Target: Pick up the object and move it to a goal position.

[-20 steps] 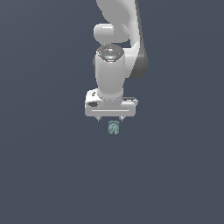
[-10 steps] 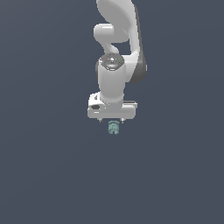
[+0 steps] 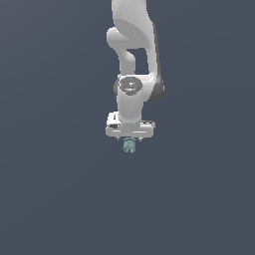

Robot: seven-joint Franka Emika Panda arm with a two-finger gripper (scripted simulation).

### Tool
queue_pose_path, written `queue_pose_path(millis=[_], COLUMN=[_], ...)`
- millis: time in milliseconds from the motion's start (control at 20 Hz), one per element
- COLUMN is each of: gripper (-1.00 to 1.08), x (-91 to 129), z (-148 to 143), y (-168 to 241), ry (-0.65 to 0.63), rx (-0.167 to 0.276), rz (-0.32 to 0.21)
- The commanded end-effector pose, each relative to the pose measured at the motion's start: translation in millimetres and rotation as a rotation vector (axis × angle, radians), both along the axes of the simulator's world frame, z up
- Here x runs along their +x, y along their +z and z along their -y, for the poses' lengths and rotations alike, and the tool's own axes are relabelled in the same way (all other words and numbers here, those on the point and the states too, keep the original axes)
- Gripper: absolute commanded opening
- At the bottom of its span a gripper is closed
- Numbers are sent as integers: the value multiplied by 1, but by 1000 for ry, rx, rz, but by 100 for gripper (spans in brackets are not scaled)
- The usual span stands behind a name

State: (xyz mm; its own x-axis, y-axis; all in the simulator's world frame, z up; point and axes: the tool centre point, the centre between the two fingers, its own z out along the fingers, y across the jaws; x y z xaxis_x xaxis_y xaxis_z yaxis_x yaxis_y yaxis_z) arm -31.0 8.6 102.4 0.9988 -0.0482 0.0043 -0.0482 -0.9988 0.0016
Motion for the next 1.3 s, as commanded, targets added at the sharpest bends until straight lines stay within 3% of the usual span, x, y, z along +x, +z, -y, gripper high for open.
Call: queue_pose_path(millis=[0, 400, 1150, 1200, 1250], gripper=[100, 100, 100, -100, -100], x=[-5, -8, -9, -9, -9], z=[-1, -2, -3, -3, -3], y=[-8, -15, -63, -63, -63], ry=[-7, -9, -10, -10, -10], rx=[1, 2, 2, 2, 2], rz=[-2, -5, -4, -4, -4])
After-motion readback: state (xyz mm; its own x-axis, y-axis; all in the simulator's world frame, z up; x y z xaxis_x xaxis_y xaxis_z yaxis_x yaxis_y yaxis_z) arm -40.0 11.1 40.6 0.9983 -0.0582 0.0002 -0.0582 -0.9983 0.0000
